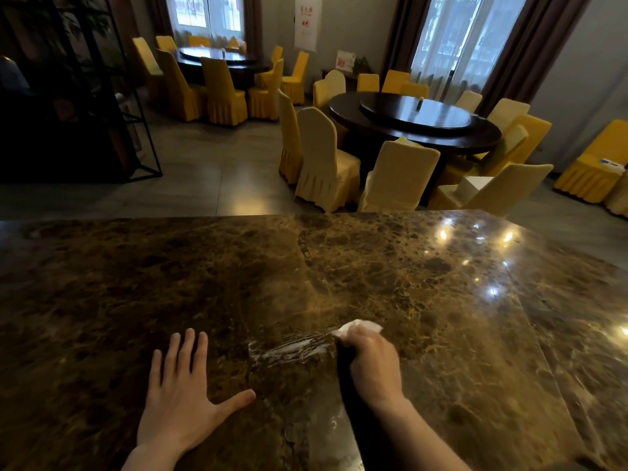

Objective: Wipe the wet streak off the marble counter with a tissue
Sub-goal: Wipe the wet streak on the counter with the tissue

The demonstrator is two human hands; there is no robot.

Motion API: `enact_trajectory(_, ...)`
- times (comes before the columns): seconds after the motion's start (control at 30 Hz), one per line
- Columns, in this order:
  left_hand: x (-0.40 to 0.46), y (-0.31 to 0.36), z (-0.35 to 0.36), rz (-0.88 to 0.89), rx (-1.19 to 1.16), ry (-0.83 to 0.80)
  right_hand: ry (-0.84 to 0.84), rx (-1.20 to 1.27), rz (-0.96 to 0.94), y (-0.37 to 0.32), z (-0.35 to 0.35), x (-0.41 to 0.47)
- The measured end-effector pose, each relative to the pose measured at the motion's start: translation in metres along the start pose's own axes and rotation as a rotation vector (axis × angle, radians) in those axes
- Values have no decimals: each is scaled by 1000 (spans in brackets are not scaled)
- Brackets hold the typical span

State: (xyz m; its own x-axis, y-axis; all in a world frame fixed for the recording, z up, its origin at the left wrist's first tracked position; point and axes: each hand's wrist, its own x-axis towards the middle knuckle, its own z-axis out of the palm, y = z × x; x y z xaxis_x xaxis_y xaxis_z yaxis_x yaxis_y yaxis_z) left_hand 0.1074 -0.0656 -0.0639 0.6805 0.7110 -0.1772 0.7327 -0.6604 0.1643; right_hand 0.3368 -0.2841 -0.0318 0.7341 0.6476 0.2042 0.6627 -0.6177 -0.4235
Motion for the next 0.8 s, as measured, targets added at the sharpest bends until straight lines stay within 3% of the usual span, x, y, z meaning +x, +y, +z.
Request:
enact_trajectory(0.13, 1, -1, 1, 0, -4, -6, -89, 51, -219, 6, 0, -33)
enact_trajectory(0.4, 0, 0, 1, -4, -2, -1, 81, 10, 114, 24, -3, 24)
enact_trajectory(0.67, 2, 0, 2, -7, -4, 5, -100, 69, -239, 12, 4, -33)
enact_trajectory(0.73, 2, 1, 2, -10, 1, 2, -63, 29, -235, 21, -6, -29)
enact_trajectory(0.8, 1, 1, 0, -8, 10, -6, -10, 0, -110, 28, -10, -11)
